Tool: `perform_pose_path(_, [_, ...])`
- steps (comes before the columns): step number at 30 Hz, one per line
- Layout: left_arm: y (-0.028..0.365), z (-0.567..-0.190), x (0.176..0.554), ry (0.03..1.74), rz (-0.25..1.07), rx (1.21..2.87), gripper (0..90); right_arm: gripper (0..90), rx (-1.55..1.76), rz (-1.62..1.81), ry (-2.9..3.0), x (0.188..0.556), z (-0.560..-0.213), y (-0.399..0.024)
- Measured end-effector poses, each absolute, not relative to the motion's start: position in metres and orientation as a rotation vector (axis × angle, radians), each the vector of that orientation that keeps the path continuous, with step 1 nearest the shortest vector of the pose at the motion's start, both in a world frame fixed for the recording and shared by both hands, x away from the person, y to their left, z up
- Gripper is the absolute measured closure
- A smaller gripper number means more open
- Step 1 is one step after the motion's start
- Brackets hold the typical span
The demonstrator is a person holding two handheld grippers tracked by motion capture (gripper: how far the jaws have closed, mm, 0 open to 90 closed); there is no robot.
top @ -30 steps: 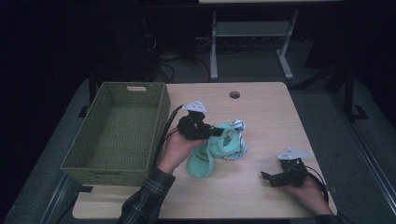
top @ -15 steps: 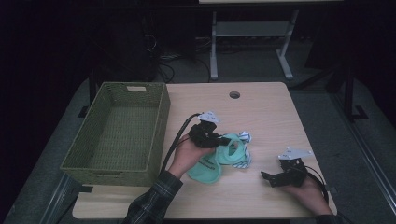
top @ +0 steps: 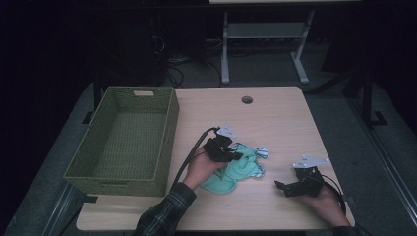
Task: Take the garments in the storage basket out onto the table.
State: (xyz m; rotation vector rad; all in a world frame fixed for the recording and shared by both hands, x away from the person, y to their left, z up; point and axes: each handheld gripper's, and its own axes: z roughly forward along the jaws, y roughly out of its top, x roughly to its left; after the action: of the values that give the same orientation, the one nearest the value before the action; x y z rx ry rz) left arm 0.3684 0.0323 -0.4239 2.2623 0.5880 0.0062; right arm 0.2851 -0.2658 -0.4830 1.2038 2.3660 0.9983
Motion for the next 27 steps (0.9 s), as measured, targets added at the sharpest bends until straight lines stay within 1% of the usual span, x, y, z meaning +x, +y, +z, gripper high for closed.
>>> perform_pose_path(10, [0.025,-0.45,0.37,0.594,0.024,2.352,81.7,1.8,1.204,0.998,2.366,0.285,-0.483,-0.266])
perform_pose_path(13, [0.023,-0.453,0.369,0.61,0.022,2.337,79.5,1.8,1.204,0.998,2.366,0.285,-0.483,-0.266])
perform_pose_path(14, [0.023,-0.452,0.369,0.605,0.028,2.341,77.9,1.8,1.204,0.998,2.366,0.285,-0.483,-0.266])
perform_pose_path(17, [0.026,-0.447,0.369,0.596,0.032,2.347,64.7,1.8,1.204,0.998,2.366,0.285,-0.483,-0.266])
perform_pose_path(18, [0.028,-0.443,0.37,0.592,0.03,2.346,61.5,1.8,1.204,0.998,2.366,0.285,-0.483,-0.266])
perform_pose_path(19, [0.03,-0.441,0.369,0.602,0.027,2.337,55.6,1.8,1.204,0.999,2.366,0.285,-0.483,-0.266])
perform_pose_path(21, [0.034,-0.434,0.368,0.613,0.022,2.315,50.0,1.8,1.204,0.998,2.366,0.285,-0.483,-0.266])
perform_pose_path(23, [0.04,-0.428,0.367,0.607,0.022,2.308,46.4,1.8,1.201,0.997,2.366,0.285,-0.483,-0.266])
perform_pose_path(27, [0.055,-0.415,0.36,0.621,0.027,2.268,44.8,1.8,1.203,0.999,2.366,0.285,-0.483,-0.266])
